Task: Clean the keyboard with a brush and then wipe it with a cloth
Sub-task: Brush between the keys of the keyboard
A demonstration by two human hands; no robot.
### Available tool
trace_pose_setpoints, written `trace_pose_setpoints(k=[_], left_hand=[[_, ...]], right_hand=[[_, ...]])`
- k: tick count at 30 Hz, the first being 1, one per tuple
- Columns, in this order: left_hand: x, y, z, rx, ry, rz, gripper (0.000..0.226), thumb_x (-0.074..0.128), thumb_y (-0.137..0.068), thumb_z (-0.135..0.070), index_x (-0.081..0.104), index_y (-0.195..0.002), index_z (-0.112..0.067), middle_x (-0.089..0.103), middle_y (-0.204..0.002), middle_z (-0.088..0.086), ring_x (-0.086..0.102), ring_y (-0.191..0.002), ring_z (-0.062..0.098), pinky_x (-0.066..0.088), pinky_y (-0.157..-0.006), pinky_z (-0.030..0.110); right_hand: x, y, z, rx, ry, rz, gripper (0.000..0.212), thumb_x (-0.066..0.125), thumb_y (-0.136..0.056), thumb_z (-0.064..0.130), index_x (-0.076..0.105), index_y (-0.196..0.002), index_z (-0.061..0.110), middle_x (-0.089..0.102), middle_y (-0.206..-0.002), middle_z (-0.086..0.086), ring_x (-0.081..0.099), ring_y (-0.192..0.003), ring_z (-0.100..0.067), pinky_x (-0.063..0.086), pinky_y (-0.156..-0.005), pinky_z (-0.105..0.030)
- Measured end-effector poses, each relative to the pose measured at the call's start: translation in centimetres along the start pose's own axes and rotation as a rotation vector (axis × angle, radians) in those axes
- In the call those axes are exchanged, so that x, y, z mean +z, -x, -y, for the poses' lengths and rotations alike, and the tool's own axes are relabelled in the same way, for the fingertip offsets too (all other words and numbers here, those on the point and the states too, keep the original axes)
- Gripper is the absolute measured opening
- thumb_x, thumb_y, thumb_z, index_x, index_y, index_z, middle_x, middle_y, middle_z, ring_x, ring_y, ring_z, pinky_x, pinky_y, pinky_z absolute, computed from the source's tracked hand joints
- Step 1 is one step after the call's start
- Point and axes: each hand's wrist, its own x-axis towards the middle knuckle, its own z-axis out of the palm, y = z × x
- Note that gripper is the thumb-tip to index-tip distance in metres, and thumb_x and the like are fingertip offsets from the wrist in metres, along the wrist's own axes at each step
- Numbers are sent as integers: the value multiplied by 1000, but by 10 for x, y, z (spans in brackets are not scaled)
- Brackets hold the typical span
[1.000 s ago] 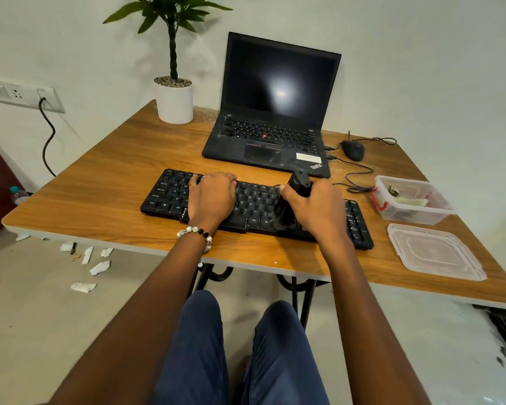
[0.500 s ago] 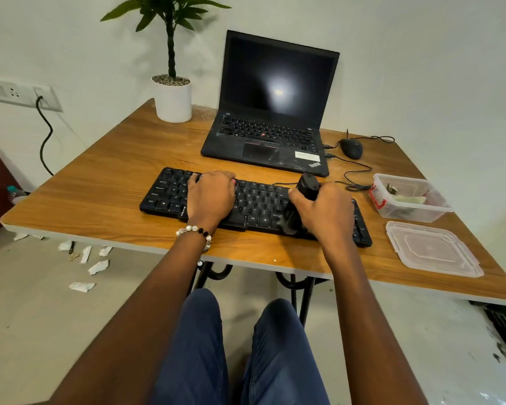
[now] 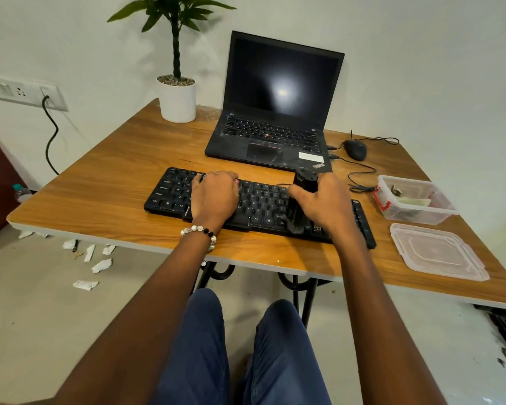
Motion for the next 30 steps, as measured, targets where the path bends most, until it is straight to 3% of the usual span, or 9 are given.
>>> trace_pose_setpoints(k=[3, 7, 13, 16, 18, 21, 23, 26, 30], left_hand=[[0, 0, 0, -6, -1, 1, 32, 42, -100, -30, 63, -123, -24, 66, -123, 0, 59, -115, 19, 32, -110, 46], [-1, 1, 0, 0, -9, -15, 31, 43, -99, -29, 65, -121, -24, 68, -118, 2, 61, -111, 21, 35, -108, 46], [0, 0, 0, -11, -10, -12, 31, 43, -99, -30, 65, -121, -24, 68, -119, 2, 60, -112, 21, 34, -108, 45], [1, 0, -1, -7, -9, -10, 31, 43, -99, -30, 64, -122, -25, 68, -119, 1, 60, -113, 20, 34, -109, 45], [1, 0, -1, -12, -2, -11, 31, 43, -99, -30, 64, -122, -25, 68, -119, 1, 60, -113, 20, 34, -109, 45], [0, 0, 0, -12, -3, -15, 31, 43, -99, -30, 64, -122, -25, 68, -118, 1, 60, -112, 20, 34, -109, 44], [0, 0, 0, -9, -4, -8, 32, 43, -100, -30, 64, -123, -25, 68, -119, 1, 60, -113, 20, 34, -109, 44], [1, -1, 1, -2, -2, -15, 32, 43, -100, -30, 64, -123, -24, 67, -120, 1, 59, -114, 20, 34, -108, 45], [2, 0, 1, 2, 1, -12, 32, 43, -99, -29, 65, -122, -24, 68, -120, 0, 59, -114, 19, 34, -108, 47]], right_hand=[[-7, -2, -2, 10, -85, -6, 32, 69, -82, 37, 65, -86, 5, 67, -82, -5, 65, -76, -20, 54, -63, -37], [2, 1, -2, -6, -169, -172, 30, 67, -84, 39, 63, -82, 10, 66, -76, -2, 64, -75, -20, 53, -60, -34], [11, 11, -4, -56, -90, -56, 32, 67, -85, 37, 63, -83, 6, 67, -77, -8, 65, -71, -21, 53, -59, -37], [4, 8, -4, -29, -159, -21, 26, 71, -81, 32, 66, -78, 6, 67, -74, -4, 64, -68, -17, 50, -56, -31], [6, 7, -2, -15, -249, -117, 25, 71, -83, 33, 63, -71, 12, 64, -68, 2, 62, -65, -14, 46, -52, -24], [16, 7, 6, -76, -284, -197, 26, 67, -88, 39, 61, -76, 17, 62, -70, 7, 62, -67, -9, 48, -56, -21], [25, 8, 7, -106, -265, -165, 26, 65, -89, 40, 61, -78, 16, 65, -73, 2, 63, -70, -12, 51, -60, -26], [30, 11, 1, -109, -226, -135, 29, 64, -89, 38, 60, -75, 13, 62, -67, 1, 60, -63, -15, 44, -53, -26], [17, 6, 4, -72, -195, 6, 31, 69, -84, 31, 63, -74, 3, 65, -69, -6, 61, -63, -18, 46, -54, -34]])
